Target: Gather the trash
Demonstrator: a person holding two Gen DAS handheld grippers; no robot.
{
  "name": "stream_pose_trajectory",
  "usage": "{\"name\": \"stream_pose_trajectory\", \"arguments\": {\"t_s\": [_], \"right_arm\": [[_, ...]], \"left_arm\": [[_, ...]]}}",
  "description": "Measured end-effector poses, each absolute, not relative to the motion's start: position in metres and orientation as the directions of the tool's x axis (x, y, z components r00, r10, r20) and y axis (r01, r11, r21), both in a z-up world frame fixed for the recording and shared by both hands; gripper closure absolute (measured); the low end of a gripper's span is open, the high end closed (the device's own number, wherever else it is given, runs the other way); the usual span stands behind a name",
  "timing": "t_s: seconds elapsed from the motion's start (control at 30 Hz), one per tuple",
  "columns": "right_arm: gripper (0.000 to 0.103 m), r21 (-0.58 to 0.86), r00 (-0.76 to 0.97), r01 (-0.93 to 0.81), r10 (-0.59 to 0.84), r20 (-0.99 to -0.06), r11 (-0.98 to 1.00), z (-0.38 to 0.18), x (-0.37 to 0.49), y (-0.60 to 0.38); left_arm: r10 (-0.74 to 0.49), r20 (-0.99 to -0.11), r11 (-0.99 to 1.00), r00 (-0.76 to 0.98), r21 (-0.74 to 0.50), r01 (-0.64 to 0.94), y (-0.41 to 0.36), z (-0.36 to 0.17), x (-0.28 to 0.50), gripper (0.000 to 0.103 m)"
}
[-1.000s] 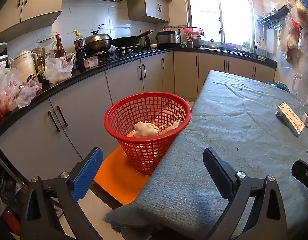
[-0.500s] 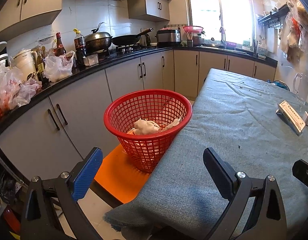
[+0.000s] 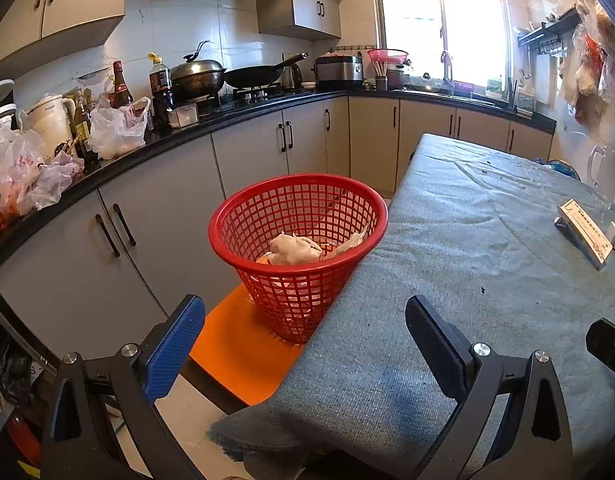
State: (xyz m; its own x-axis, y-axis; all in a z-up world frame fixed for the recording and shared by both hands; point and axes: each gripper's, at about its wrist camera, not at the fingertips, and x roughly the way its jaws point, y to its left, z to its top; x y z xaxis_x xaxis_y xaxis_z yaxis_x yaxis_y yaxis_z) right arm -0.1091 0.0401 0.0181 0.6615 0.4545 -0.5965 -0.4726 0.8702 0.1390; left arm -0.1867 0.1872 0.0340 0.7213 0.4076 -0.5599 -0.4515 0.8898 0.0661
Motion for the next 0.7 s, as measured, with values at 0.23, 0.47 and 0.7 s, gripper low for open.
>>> {"name": "stream_pose_trajectory", "arguments": {"t_s": [0.23, 0.47, 0.7], "right_arm": [[0.009, 0.138, 0.659, -0.473, 0.454, -0.600, 0.870, 0.0167, -0.1089, 0.0411], [0.009, 0.137, 0.658, -0.473, 0.452, -0.602, 0.871, 0.0158, -0.1096, 0.0419], [0.008, 0.134, 0.658, -0.473, 0.451, -0.603, 0.871, 0.0160, -0.1096, 0.0415]], "left_arm": [[0.407, -0.560, 0.890, 0.721, 0.066, -0.452, 0.1887, 0.0340, -0.1872, 0.003], [0.409, -0.559, 0.890, 0.721, 0.069, -0.451, 0.1890, 0.0336, -0.1881, 0.003], [0.411, -0.556, 0.889, 0.722, 0.070, -0.453, 0.1893, 0.0350, -0.1922, 0.003]]}}
